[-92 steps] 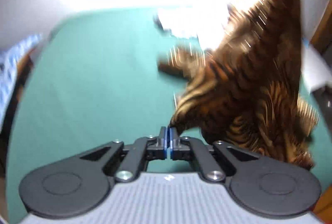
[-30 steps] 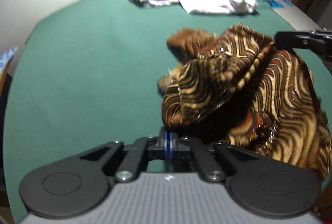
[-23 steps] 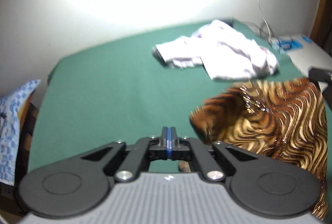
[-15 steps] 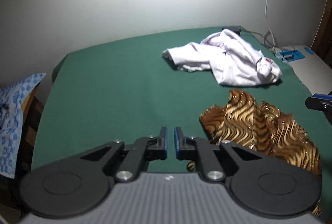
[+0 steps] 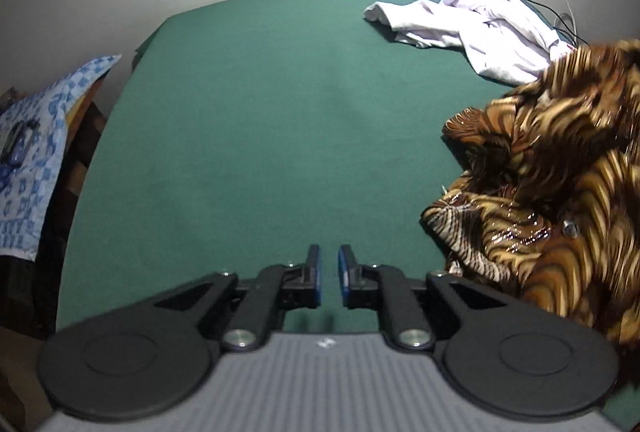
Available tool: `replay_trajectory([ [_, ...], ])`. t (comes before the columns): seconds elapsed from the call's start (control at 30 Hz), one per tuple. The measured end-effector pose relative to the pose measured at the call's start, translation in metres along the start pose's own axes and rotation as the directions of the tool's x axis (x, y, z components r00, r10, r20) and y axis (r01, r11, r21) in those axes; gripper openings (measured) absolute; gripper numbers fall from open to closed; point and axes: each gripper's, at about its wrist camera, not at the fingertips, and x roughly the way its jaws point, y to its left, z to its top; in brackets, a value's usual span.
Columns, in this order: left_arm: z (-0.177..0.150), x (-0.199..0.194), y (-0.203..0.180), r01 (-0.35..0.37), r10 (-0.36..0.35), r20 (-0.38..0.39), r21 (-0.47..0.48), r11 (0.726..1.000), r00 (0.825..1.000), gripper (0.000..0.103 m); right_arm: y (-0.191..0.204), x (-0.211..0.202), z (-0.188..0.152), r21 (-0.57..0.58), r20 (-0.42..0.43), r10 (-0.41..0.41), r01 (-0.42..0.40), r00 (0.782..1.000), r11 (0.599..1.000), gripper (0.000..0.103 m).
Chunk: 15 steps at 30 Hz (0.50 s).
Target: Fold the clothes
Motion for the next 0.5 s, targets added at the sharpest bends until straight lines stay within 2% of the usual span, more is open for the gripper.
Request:
replay_trajectory([
  [0.07, 0.004, -0.003, -0.001, -0.004, 0.005, 0.014, -0.010, 1.000, 1.000, 0.016, -0.012, -0.011, 0.040, -0.027, 0.102, -0.069, 0.072, 0.992, 0.997, 0.010],
  [0.13, 0.006, -0.007, -0.002, -0.011, 0.011, 0.028, -0.015, 1.000, 1.000, 0.019, -0.023, -0.010, 0.067, -0.066, 0.137, -0.136, 0.146, 0.981, 0.987, 0.012],
  [0.17, 0.007, -0.009, -0.003, -0.015, 0.015, 0.034, -0.017, 1.000, 0.999, 0.022, -0.027, -0.002, 0.077, -0.114, 0.099, -0.155, 0.166, 0.983, 0.980, 0.014],
  [0.23, 0.008, -0.012, -0.005, -0.023, 0.024, 0.045, -0.021, 1.000, 0.999, 0.025, -0.036, 0.024, 0.089, -0.207, -0.018, -0.199, 0.191, 0.980, 0.959, 0.027],
  [0.3, 0.009, -0.013, -0.006, -0.039, 0.040, 0.048, -0.030, 0.999, 0.998, 0.033, -0.048, 0.041, 0.099, -0.156, -0.029, -0.229, 0.222, 0.973, 0.962, 0.038],
  [0.33, 0.009, -0.013, -0.007, -0.050, 0.052, 0.048, -0.035, 0.998, 0.998, 0.035, -0.053, 0.049, 0.104, -0.109, -0.023, -0.207, 0.203, 0.978, 0.973, 0.045],
  [0.4, 0.009, -0.011, -0.008, -0.075, 0.077, 0.034, -0.051, 0.996, 0.996, 0.036, -0.057, 0.078, 0.113, -0.038, -0.018, -0.116, 0.115, 0.993, 0.993, 0.053],
  [0.43, 0.009, -0.011, -0.008, -0.085, 0.087, 0.026, -0.059, 0.995, 0.996, 0.036, -0.055, 0.098, 0.116, -0.029, -0.016, -0.096, 0.095, 0.995, 0.995, 0.054],
  [0.5, 0.009, -0.010, -0.010, -0.107, 0.108, 0.010, -0.072, 0.992, 0.994, 0.036, -0.047, 0.147, 0.117, -0.046, -0.032, -0.112, 0.111, 0.993, 0.993, 0.051],
])
